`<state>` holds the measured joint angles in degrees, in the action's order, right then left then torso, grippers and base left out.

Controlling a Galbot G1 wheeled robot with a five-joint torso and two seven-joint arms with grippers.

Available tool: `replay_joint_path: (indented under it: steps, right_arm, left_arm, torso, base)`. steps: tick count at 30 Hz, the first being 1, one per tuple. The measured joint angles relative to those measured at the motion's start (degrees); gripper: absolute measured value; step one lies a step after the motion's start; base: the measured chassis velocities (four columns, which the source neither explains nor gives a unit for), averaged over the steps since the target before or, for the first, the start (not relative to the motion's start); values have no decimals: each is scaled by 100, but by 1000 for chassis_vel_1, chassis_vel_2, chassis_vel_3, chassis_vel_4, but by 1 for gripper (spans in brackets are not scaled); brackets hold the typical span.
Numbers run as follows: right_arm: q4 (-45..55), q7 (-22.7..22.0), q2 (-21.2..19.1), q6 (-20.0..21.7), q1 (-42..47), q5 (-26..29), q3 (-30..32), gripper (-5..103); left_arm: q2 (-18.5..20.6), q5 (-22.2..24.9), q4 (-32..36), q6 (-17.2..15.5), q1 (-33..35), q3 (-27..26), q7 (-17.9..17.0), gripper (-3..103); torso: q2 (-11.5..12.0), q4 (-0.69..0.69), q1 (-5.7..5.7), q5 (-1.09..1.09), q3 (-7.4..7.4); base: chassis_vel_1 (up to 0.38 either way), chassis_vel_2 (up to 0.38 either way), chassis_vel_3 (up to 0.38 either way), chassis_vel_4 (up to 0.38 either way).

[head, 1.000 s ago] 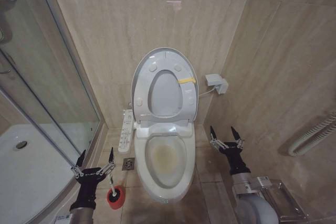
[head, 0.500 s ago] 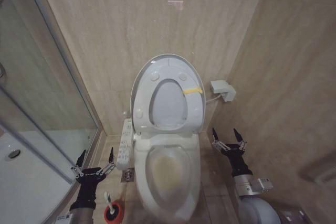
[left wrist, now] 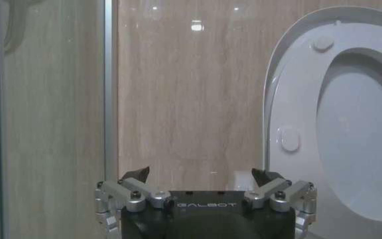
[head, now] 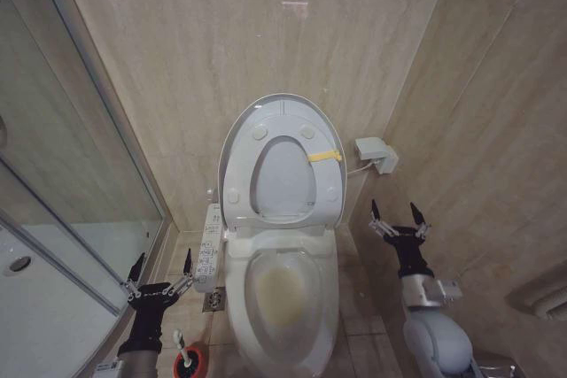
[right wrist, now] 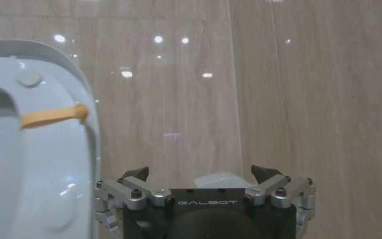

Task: Open the toilet lid, clean the toilet bowl with a toilet brush, close the toilet lid, and flush.

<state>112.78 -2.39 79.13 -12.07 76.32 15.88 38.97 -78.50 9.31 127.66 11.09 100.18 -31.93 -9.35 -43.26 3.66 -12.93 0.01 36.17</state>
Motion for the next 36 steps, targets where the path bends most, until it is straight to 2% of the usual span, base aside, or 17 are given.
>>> replay_joint_path:
  steps: [10, 23, 31, 36]
  right_arm:
    - [-1129, -119, -246, -4, -1284, -91, -237, 100]
    - [-2595, -155, -339, -116, -2858, -177, -589, 100]
    - [-2880, -210, -395, 6, -3469, -136, -811, 100]
    - [-2743, -275, -426, 66, -3489, -91, -1005, 100]
  left_arm:
    - [0, 0, 0, 0, 0, 1, 0, 100]
    - [0, 0, 0, 0, 0, 1, 0, 100]
    - [0, 0, 0, 0, 0, 0, 0, 100]
    - [0, 0, 0, 0, 0, 1, 0, 100]
  torso:
    - [1, 0, -3, 0, 1]
    - [1, 0, -3, 0, 2]
    - [1, 0, -2, -1, 1]
    - [1, 0, -2, -1, 1]
  base:
    - [0, 0, 0, 0]
    - [0, 0, 0, 0]
    - [0, 0, 0, 0]
    - [0, 0, 0, 0]
